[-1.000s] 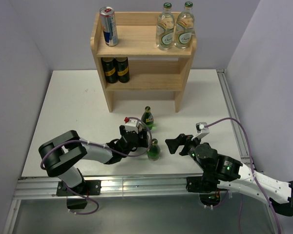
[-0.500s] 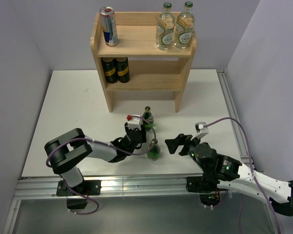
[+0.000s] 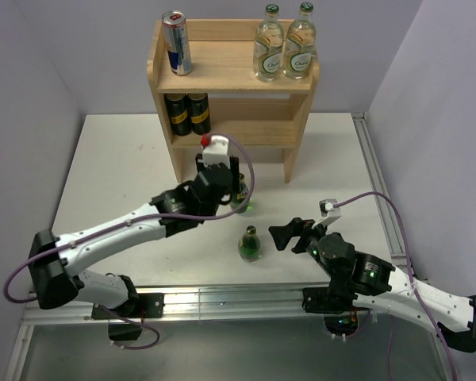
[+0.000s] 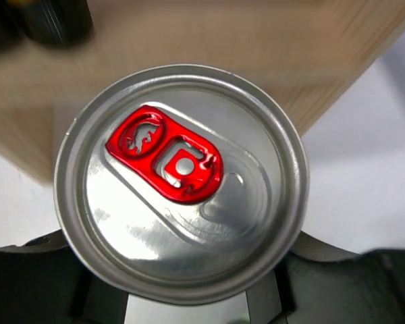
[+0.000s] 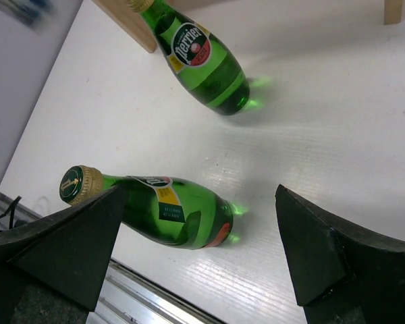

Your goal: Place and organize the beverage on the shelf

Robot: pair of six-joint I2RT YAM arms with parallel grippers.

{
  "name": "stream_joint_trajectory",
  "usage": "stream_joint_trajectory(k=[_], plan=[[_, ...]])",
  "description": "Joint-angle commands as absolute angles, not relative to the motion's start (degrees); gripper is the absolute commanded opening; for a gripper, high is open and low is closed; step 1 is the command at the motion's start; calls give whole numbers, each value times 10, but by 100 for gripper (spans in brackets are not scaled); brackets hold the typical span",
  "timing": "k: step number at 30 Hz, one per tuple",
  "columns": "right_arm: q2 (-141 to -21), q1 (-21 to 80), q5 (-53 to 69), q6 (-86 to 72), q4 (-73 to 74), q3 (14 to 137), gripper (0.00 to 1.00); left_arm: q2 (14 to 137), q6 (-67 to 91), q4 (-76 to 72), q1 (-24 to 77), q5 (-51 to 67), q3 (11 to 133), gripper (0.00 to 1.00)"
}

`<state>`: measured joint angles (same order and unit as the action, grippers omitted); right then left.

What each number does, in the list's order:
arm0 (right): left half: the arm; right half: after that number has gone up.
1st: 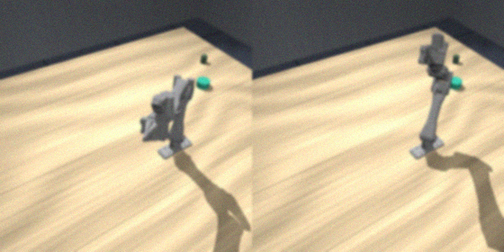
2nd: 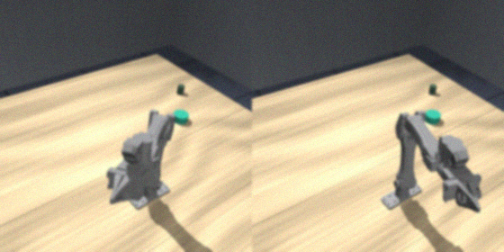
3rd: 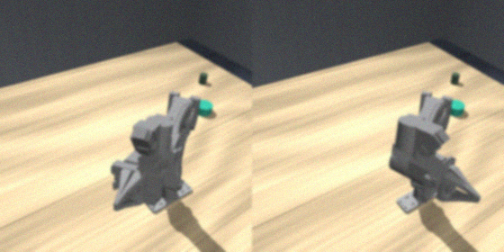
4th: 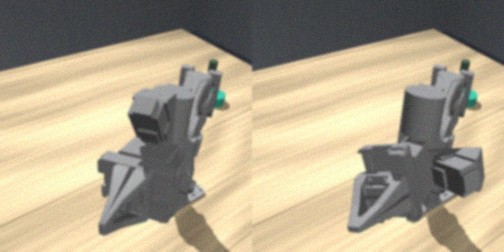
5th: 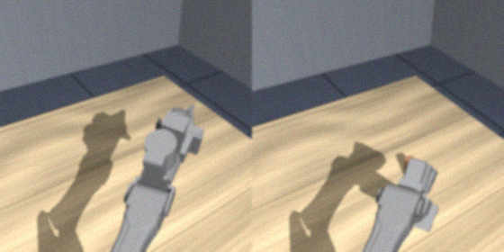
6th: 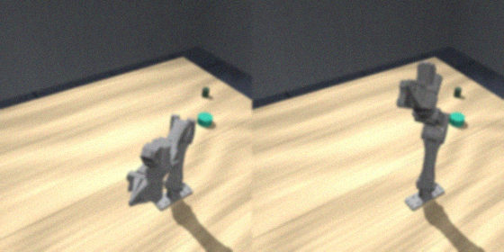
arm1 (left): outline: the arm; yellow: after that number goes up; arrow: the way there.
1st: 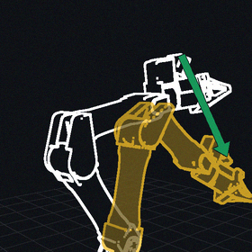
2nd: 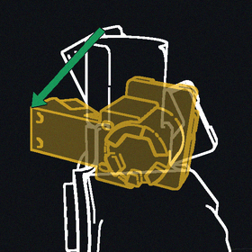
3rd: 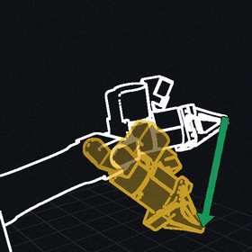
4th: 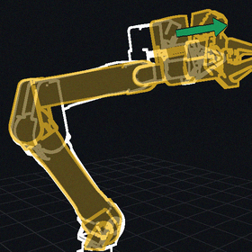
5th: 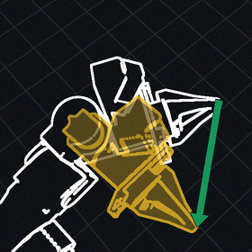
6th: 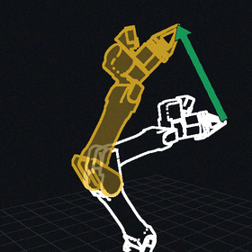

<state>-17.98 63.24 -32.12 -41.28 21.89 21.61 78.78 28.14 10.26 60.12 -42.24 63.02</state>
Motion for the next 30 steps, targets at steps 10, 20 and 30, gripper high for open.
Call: stream_joint_trajectory(k=[10, 20, 30], plan=[[-145, 637, -338, -414, 202, 208, 100, 851, 94, 234, 476, -384, 1087, 0], [-134, 636, -338, -414, 205, 207, 100, 939, 81, 235, 412, -337, 1245, 0], [-132, 637, -336, -414, 203, 206, 100, 983, 72, 152, 384, -342, 1239, 0]])
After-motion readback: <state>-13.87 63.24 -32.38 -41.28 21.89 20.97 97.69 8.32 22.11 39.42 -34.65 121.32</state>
